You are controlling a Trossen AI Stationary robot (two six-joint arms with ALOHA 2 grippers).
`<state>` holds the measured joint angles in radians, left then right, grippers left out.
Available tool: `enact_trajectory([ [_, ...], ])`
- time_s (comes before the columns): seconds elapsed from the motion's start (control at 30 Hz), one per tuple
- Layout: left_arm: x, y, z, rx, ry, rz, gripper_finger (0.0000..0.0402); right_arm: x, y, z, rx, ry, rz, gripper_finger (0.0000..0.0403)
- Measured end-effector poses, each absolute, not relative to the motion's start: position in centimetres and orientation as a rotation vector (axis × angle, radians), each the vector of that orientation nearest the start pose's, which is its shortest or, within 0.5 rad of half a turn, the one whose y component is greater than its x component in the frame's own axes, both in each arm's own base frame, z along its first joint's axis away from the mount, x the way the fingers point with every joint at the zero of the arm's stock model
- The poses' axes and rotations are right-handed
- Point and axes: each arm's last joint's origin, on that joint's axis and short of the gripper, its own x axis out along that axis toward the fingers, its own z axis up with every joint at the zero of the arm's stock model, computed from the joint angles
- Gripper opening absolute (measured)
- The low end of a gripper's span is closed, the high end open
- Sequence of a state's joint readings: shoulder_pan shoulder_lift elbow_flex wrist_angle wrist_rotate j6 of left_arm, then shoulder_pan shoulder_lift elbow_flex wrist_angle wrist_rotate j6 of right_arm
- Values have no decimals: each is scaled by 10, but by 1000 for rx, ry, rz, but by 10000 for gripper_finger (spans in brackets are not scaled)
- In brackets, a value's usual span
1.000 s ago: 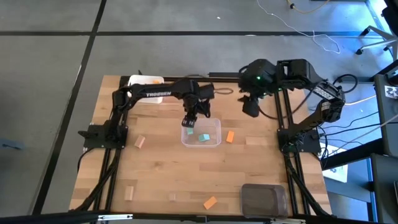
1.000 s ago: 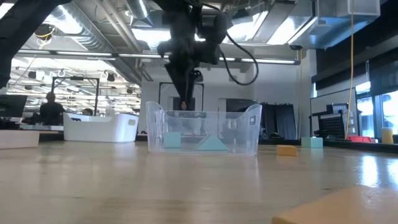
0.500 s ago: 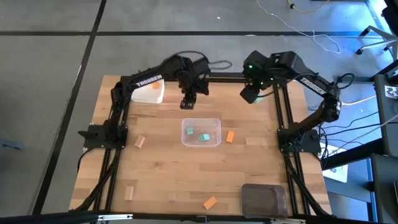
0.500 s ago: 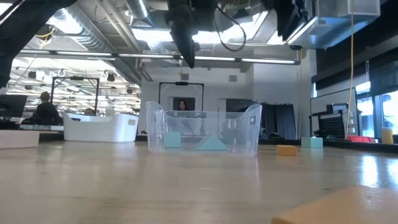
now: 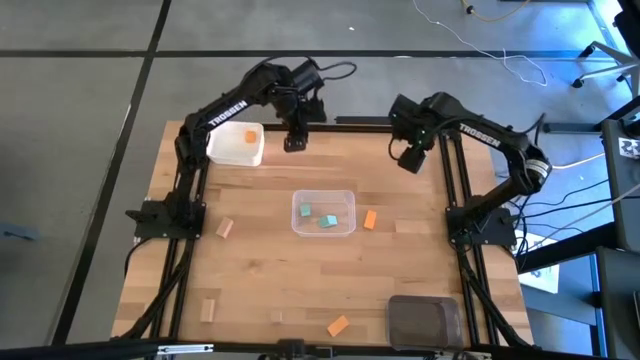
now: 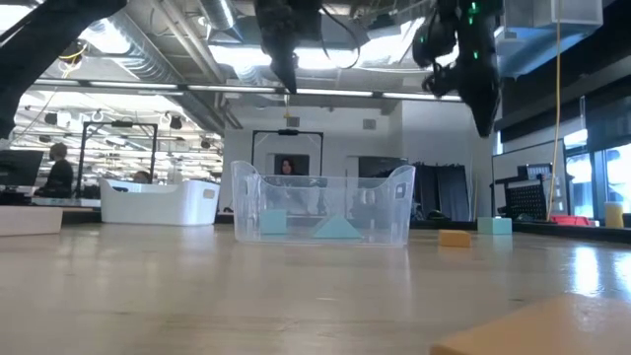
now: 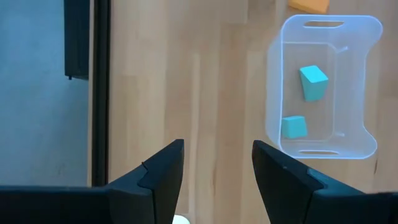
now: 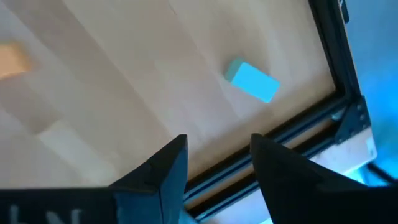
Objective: Sort & place blocks by color
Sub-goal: Put the blue block into the transparent bin
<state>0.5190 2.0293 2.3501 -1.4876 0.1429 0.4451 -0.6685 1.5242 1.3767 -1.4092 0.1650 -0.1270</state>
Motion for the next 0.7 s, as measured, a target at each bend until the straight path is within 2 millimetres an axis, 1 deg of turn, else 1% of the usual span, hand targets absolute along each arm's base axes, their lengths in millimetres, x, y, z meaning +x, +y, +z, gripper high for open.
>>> enact_trajectory([
  [0.13,338,191,386,8,1147,86,183,197,-176,267,238,1573,-510,177],
  [0.23,338,191,386,8,1147,85,183,194,-182,251,196,1565,-490,177],
  [0.37,338,191,386,9,1147,84,183,185,-186,238,131,1630,-487,177],
  [0.5,338,191,386,10,1147,84,183,178,-189,225,151,1667,-475,177],
  [0.7,338,191,386,-9,1141,99,183,176,-196,201,160,1713,-460,177],
])
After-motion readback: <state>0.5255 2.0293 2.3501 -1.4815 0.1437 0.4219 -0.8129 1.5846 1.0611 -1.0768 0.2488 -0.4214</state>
